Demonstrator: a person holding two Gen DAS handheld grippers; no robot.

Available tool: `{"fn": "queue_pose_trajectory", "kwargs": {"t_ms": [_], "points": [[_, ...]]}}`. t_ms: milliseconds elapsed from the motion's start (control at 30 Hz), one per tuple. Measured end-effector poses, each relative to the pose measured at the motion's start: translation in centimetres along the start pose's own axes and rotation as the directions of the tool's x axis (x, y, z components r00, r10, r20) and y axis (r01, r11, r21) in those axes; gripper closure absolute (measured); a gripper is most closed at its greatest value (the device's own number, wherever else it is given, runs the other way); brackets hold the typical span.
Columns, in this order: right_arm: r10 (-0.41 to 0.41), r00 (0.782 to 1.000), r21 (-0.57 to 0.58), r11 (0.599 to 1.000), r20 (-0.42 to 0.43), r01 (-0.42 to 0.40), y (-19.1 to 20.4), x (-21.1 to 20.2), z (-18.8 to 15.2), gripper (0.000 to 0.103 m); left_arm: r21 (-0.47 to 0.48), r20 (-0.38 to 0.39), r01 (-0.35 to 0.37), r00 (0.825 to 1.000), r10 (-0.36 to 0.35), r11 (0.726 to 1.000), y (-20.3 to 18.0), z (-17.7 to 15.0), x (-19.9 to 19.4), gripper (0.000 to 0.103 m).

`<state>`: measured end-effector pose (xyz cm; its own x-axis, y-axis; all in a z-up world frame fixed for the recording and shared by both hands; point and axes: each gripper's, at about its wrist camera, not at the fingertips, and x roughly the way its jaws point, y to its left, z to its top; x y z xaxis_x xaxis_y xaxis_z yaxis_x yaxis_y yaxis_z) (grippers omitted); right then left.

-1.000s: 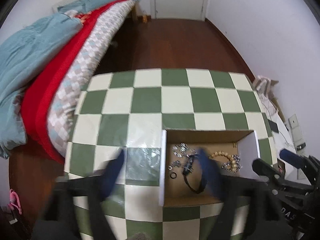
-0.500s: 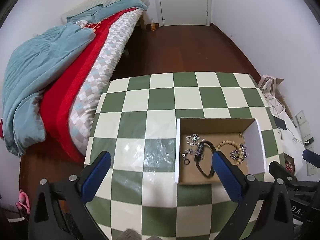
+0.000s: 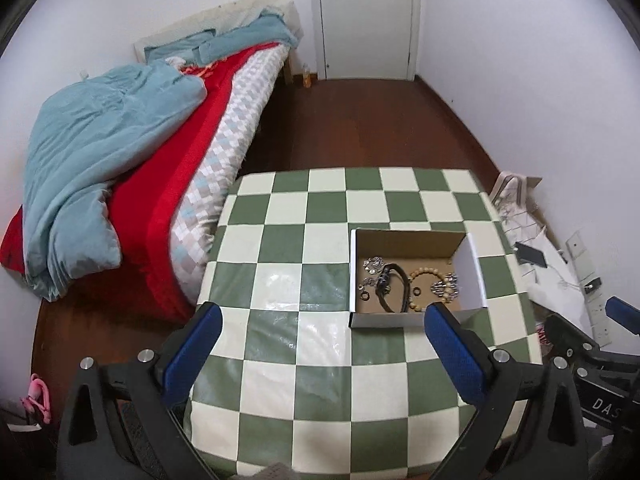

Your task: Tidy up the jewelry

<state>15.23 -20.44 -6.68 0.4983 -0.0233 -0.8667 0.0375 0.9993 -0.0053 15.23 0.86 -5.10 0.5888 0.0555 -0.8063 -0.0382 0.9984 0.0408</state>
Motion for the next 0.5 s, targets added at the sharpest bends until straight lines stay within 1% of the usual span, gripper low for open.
{"fn": "queue_pose_trajectory", "kwargs": {"t_ms": [133, 333, 400, 500], "points": [[0.009, 0.999, -0.004, 1.0, 0.046, -0.009, -0.1, -4.1, -0.7, 0.0, -0.006, 0.032, 0.023, 0.999, -0.022, 1.0, 0.3, -0.3, -3.7, 0.0], [0.011, 0.995, -0.007, 1.0, 0.103, -0.011, -0.3, -10.0, -1.4, 0.0, -0.012, 0.057, 0.044, 0.997, -0.044, 0.999, 0.4, -0.5, -8.1, 0.0], [0.001, 0.994, -0.013, 1.0, 0.113, 0.001, -0.3, -11.5, -1.6, 0.0, -0.016, 0.064, 0.055, 0.997, -0.054, 0.998, 0.5, -0.5, -9.5, 0.0], [0.014, 0.992, -0.009, 1.0, 0.123, -0.013, -0.6, -13.5, -1.7, 0.0, -0.014, 0.079, 0.067, 0.995, -0.066, 0.998, 0.6, -0.5, -11.3, 0.0]]}}
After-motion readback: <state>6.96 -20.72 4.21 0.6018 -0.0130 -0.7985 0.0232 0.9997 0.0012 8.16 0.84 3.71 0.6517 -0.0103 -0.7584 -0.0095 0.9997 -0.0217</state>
